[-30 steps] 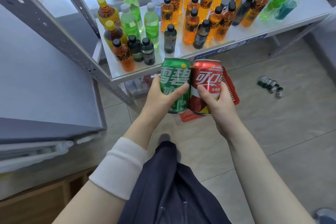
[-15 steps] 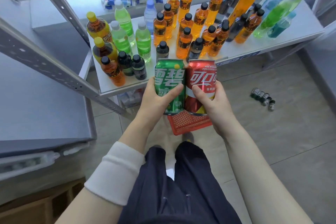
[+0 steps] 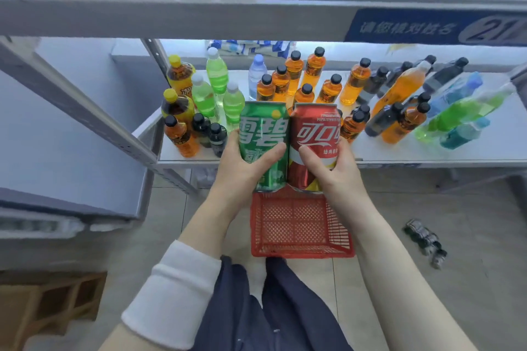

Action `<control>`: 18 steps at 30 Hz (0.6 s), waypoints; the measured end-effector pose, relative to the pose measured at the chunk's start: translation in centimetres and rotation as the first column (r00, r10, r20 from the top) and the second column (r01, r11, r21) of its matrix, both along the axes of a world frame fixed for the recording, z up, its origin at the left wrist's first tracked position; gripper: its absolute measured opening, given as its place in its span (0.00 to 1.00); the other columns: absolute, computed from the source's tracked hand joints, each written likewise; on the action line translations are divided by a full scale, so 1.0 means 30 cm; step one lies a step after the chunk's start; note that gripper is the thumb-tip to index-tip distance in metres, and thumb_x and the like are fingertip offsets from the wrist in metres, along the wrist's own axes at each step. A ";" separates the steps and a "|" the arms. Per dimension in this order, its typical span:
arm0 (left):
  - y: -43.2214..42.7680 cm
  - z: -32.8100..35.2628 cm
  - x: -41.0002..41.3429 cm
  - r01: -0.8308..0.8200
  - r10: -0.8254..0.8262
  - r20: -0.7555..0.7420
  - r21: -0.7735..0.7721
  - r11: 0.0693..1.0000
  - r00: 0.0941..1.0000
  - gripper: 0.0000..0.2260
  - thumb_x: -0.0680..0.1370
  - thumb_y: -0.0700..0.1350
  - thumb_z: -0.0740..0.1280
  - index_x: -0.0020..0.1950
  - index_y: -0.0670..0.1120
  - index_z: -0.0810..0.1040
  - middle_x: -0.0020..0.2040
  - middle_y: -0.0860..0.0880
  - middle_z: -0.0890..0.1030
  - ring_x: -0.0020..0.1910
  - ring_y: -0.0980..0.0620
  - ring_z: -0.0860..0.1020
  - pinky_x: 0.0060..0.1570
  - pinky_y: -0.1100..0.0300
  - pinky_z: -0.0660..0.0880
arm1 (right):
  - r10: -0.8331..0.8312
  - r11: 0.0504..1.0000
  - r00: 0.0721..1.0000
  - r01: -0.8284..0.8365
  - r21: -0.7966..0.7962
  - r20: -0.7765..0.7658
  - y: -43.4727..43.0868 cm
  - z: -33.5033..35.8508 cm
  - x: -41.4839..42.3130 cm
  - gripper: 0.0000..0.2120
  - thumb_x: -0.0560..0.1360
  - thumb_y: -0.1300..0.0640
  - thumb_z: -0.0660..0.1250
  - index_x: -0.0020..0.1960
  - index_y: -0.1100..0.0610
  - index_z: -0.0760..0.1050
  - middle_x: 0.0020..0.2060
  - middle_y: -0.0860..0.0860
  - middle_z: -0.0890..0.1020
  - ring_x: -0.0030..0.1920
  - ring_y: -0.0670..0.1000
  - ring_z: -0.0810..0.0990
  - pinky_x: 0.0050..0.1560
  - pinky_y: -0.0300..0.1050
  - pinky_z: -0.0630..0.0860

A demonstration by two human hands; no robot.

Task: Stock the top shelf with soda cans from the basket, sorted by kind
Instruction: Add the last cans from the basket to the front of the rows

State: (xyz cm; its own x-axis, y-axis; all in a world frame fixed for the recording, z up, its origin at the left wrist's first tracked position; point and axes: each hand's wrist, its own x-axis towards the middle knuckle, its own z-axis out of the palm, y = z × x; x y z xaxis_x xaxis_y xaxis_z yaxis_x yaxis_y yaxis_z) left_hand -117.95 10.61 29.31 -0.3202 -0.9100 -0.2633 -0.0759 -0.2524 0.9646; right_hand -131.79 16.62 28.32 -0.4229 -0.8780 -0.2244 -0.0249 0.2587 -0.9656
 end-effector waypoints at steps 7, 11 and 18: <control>-0.026 0.120 0.009 -0.078 0.078 -0.007 -0.117 0.990 0.997 0.21 0.65 0.55 0.74 0.55 0.59 0.72 0.52 0.57 0.81 0.51 0.63 0.79 0.49 0.63 0.77 | 0.095 0.991 0.994 -0.099 -0.088 -0.054 -0.058 0.111 -0.017 0.28 0.66 0.41 0.69 0.62 0.50 0.67 0.53 0.44 0.78 0.52 0.39 0.78 0.51 0.36 0.76; -0.075 0.221 0.038 -0.101 0.093 -0.049 -0.194 0.976 0.994 0.23 0.62 0.58 0.75 0.54 0.58 0.73 0.49 0.58 0.82 0.49 0.62 0.80 0.47 0.65 0.77 | 0.104 0.976 0.991 -0.118 -0.182 -0.082 -0.122 0.205 0.005 0.27 0.65 0.42 0.68 0.61 0.49 0.68 0.53 0.46 0.78 0.52 0.39 0.78 0.49 0.32 0.75; -0.219 0.369 0.087 -0.138 0.112 -0.100 -0.306 0.942 0.989 0.23 0.61 0.58 0.74 0.53 0.57 0.74 0.48 0.59 0.83 0.50 0.60 0.81 0.50 0.60 0.77 | 0.138 0.934 0.986 -0.161 -0.319 -0.094 -0.270 0.389 0.042 0.29 0.66 0.46 0.72 0.61 0.52 0.65 0.48 0.43 0.78 0.45 0.34 0.79 0.44 0.28 0.75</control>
State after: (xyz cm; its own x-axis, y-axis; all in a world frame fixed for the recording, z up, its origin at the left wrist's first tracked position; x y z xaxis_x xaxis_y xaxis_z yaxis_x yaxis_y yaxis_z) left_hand -115.35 4.03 40.39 -0.2067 -0.9765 0.0616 0.0178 0.0592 0.9981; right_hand -130.54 8.51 39.98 -0.2852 -0.9523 0.1085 -0.1087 -0.0803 -0.9908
